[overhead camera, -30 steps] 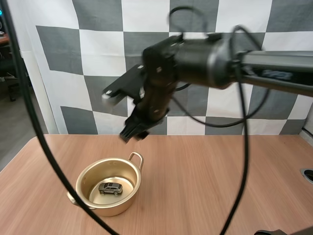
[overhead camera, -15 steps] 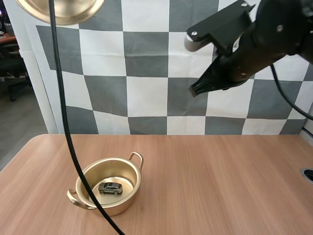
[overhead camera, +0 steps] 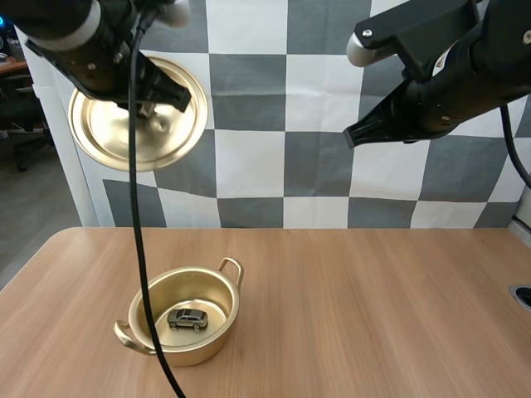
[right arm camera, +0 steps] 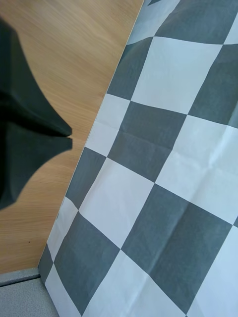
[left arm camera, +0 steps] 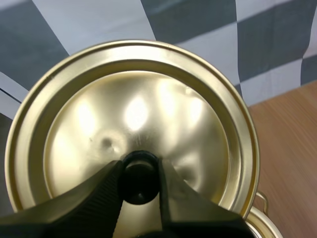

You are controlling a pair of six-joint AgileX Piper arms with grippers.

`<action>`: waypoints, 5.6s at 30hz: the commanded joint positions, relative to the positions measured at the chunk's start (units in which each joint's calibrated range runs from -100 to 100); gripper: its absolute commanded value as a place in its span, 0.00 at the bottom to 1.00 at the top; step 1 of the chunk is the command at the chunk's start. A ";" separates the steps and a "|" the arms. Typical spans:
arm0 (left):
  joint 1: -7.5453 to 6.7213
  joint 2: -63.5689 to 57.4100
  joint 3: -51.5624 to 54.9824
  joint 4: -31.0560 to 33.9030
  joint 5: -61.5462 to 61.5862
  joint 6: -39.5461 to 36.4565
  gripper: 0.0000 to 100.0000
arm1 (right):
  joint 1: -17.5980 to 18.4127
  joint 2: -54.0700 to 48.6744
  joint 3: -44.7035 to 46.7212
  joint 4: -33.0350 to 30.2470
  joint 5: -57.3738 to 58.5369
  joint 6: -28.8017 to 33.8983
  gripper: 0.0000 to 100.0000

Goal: Open the pot, put the car inside, and close it

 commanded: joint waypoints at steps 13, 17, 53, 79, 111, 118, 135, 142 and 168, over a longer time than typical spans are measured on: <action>-0.01 1.23 43.60 -2.70 -3.17 1.94 0.00 | -0.05 0.00 0.06 -0.15 -1.87 -0.19 0.00; -0.01 2.23 45.56 -3.27 -1.00 1.94 0.00 | -0.05 0.00 0.06 -0.15 -2.22 -0.19 0.00; -0.07 5.41 39.46 -9.53 -4.93 3.71 0.00 | -0.05 0.11 0.06 0.60 -1.74 -1.49 0.00; -0.07 7.61 42.45 -9.27 -14.28 4.53 0.00 | -0.05 0.11 0.06 0.60 -1.70 -2.32 0.00; -0.07 8.43 46.53 -9.53 -18.57 4.83 0.00 | -0.05 0.11 0.06 0.60 0.46 -2.63 0.00; -0.07 8.43 46.41 -10.26 -18.57 4.83 0.11 | -0.05 0.11 0.06 0.72 0.50 -3.02 0.00; -0.07 0.57 33.99 -10.60 -3.32 4.83 0.84 | -0.05 0.11 0.06 3.19 0.26 -3.80 0.00; -0.07 -9.11 15.44 -10.60 0.13 4.19 0.82 | -0.05 -1.01 0.06 3.19 -3.10 -3.29 0.00; 0.43 -55.76 24.31 -5.81 -43.99 -1.58 0.00 | -3.25 -44.29 8.17 -3.90 -37.75 11.10 0.00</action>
